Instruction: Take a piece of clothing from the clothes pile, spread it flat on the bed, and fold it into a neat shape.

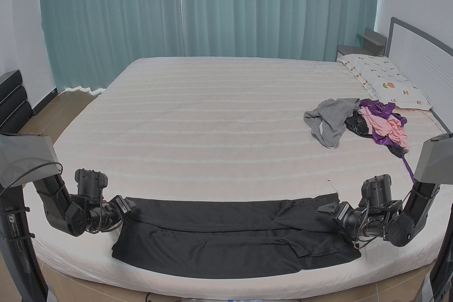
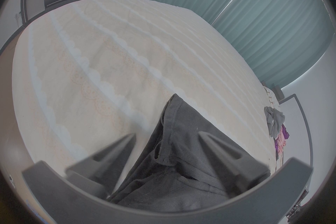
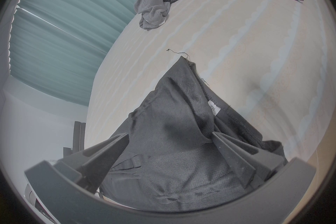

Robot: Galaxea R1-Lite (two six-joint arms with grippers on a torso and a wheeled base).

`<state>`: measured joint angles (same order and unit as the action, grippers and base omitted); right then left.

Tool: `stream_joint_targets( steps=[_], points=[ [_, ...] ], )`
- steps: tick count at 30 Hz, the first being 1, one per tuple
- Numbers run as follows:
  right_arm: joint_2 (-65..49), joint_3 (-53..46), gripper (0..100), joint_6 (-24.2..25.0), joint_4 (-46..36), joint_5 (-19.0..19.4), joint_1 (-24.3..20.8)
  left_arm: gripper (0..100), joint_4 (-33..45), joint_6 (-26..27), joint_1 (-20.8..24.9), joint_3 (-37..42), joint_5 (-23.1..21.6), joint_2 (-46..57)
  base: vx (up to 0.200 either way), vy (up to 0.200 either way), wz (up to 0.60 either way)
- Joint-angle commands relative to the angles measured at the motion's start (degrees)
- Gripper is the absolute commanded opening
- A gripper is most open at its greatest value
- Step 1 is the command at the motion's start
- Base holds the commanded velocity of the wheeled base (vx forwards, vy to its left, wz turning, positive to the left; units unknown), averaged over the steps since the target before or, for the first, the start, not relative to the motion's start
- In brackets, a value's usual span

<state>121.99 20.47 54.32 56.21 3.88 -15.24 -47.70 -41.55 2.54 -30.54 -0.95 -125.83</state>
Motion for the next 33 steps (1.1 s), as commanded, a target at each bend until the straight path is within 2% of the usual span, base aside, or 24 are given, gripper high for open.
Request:
stream_joint_targets(
  steps=[1,10,11,17,24,33],
  points=[
    [-0.09,-0.08,100,0.00,0.04,-0.01,-0.05,100,-0.02,-0.03,0.01,-0.05,-0.02,-0.38,0.000,0.000,0.00],
    [-0.09,-0.08,100,0.08,0.04,0.08,-0.05,100,-2.04,-0.11,0.01,-0.84,0.07,-2.05,0.000,0.000,0.00],
    [-0.09,-0.08,100,0.00,0.04,0.08,-0.05,0,-2.31,-0.11,0.01,-0.66,0.07,-2.05,0.000,0.000,0.00],
    [-0.09,-0.08,100,0.00,-0.05,-0.01,-0.05,0,-2.31,-0.11,0.01,-0.05,0.69,-1.26,0.000,0.000,0.00],
    [0.44,0.19,100,0.08,-0.05,-0.01,-0.14,0,-2.66,0.06,0.10,-0.49,6.05,-0.29,0.000,0.000,0.00],
    [1.41,0.54,100,0.08,-0.05,-0.45,-0.14,0,-2.66,-0.11,0.72,-0.49,5.96,0.24,0.000,0.000,0.00]
  ],
)
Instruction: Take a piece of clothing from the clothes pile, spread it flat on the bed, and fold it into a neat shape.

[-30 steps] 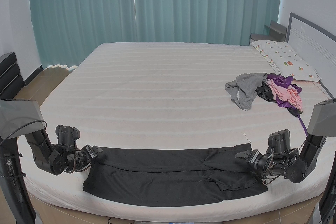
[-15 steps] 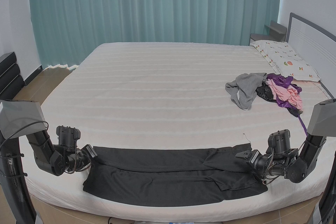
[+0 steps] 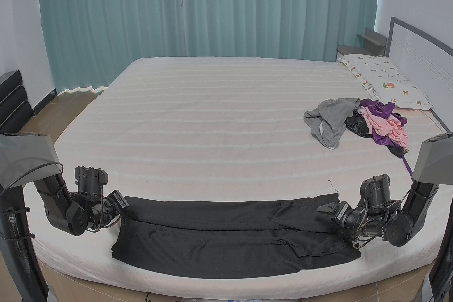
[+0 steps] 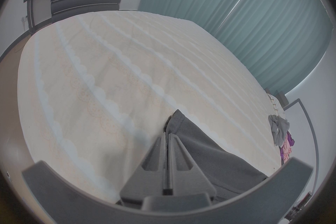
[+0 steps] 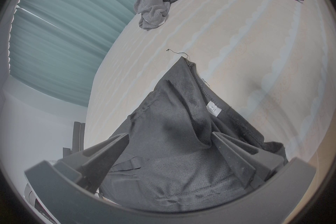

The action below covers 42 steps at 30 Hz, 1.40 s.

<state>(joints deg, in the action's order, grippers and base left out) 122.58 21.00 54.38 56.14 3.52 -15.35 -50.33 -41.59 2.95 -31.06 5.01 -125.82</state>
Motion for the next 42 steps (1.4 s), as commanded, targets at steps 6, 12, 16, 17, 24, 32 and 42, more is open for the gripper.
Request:
stream_joint_targets(
  steps=[6,12,16,17,24,32,42],
  points=[
    [1.44,-0.17,100,-0.33,-0.06,-1.85,-0.03,0,-0.03,-0.24,0.74,0.12,-0.09,0.14,0.000,0.000,0.00],
    [1.79,0.18,0,-0.33,-0.06,-2.03,-0.12,0,-0.03,-0.33,0.74,0.12,-0.09,0.14,0.000,0.000,0.00],
    [1.70,0.09,0,-0.42,-0.06,-2.03,-0.91,0,-0.03,-0.33,0.74,-0.05,-0.09,0.05,0.000,0.000,0.00],
    [1.61,0.00,0,-0.42,-0.06,-2.03,-1.26,0,-0.03,-0.33,0.74,-0.05,-0.09,0.05,0.000,0.000,0.00],
    [-0.14,0.70,0,-0.33,0.20,-2.03,-0.12,0,-0.03,-0.33,0.57,-0.23,-0.09,0.31,0.000,0.000,0.00],
    [-0.76,4.48,0,-0.24,0.38,-1.94,3.04,0,-0.03,-0.24,-0.23,-2.07,-0.18,0.75,0.000,0.000,0.00],
    [-1.29,6.07,0,-0.24,0.29,-1.50,4.19,0,0.59,-0.07,-0.05,-2.07,-0.26,1.19,0.000,0.000,0.00]
  ],
)
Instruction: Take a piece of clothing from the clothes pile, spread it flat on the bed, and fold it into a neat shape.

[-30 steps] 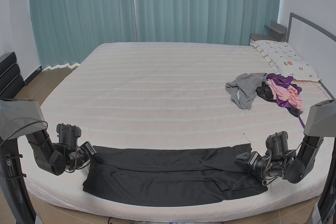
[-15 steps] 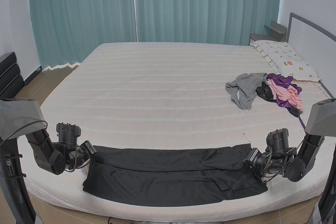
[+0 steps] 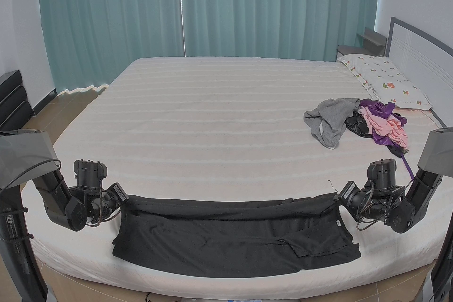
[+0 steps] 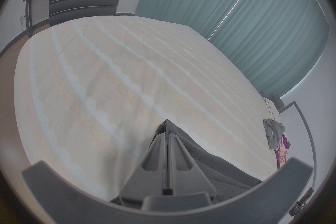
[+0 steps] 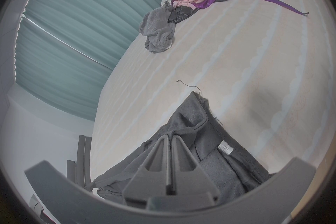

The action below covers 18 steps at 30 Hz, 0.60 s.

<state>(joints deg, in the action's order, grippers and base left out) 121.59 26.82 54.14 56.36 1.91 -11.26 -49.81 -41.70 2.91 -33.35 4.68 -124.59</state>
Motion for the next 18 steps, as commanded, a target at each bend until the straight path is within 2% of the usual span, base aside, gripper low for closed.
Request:
stream_joint_targets(
  steps=[1,6,9,10,18],
  points=[
    [-0.30,0.08,0,0.00,0.16,0.11,0.10,0,0.06,0.04,-0.01,0.31,0.06,-0.04,0.000,0.000,0.00],
    [-0.56,-0.54,0,0.18,0.51,0.20,-0.07,0,0.15,0.31,-0.10,1.01,0.06,-0.04,0.000,0.000,0.00],
    [-1.00,-1.51,0,0.35,0.51,0.28,-0.43,0,0.15,2.50,-0.10,2.94,-0.02,-0.04,0.000,0.000,0.00],
    [-1.00,-1.77,0,0.35,0.51,0.28,-0.60,100,0.15,3.12,-0.10,3.29,-0.02,-0.13,0.000,0.000,0.00],
    [-1.00,-2.21,0,0.62,0.60,0.37,-1.04,100,-0.29,3.65,0.16,2.59,-0.02,-0.66,0.000,0.000,0.00]
  ],
)
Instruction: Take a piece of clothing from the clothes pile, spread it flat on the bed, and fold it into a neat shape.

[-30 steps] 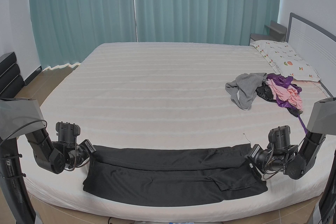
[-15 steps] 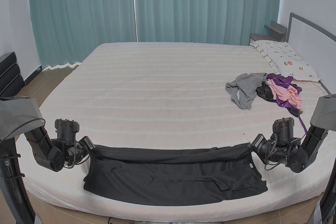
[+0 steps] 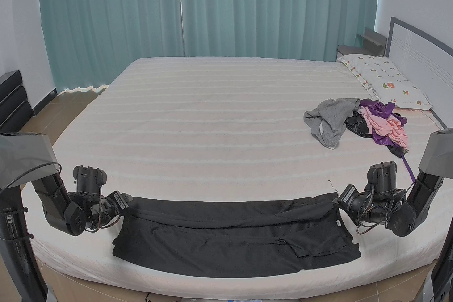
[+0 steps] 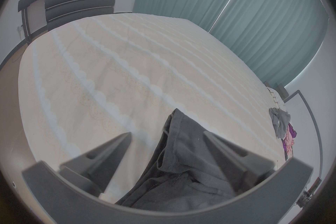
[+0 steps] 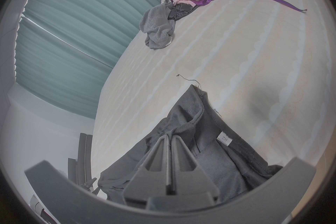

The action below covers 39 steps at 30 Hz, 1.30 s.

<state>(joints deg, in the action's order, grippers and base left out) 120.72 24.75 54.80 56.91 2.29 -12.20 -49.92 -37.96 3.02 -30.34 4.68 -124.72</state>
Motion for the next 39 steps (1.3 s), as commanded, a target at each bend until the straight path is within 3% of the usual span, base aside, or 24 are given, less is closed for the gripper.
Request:
stream_joint_targets(
  steps=[1,6,7,39],
  points=[
    [-0.14,-0.23,0,0.05,0.05,-0.01,-0.10,100,-0.27,-0.18,0.14,-0.60,-0.02,-0.87,0.000,0.000,0.00],
    [0.04,-0.23,0,0.05,0.05,0.08,-0.28,100,-0.27,-0.45,0.32,-0.95,-0.02,-1.05,0.000,0.000,0.00],
    [0.04,-0.23,0,0.05,0.05,-0.01,-0.28,0,-0.27,-0.45,0.40,-0.68,-0.11,-0.96,0.000,0.000,0.00],
    [-1.72,2.24,0,-0.04,-0.04,-0.18,0.43,0,0.09,-0.27,-0.03,-4.02,0.86,1.59,0.000,0.000,0.00]
  ],
)
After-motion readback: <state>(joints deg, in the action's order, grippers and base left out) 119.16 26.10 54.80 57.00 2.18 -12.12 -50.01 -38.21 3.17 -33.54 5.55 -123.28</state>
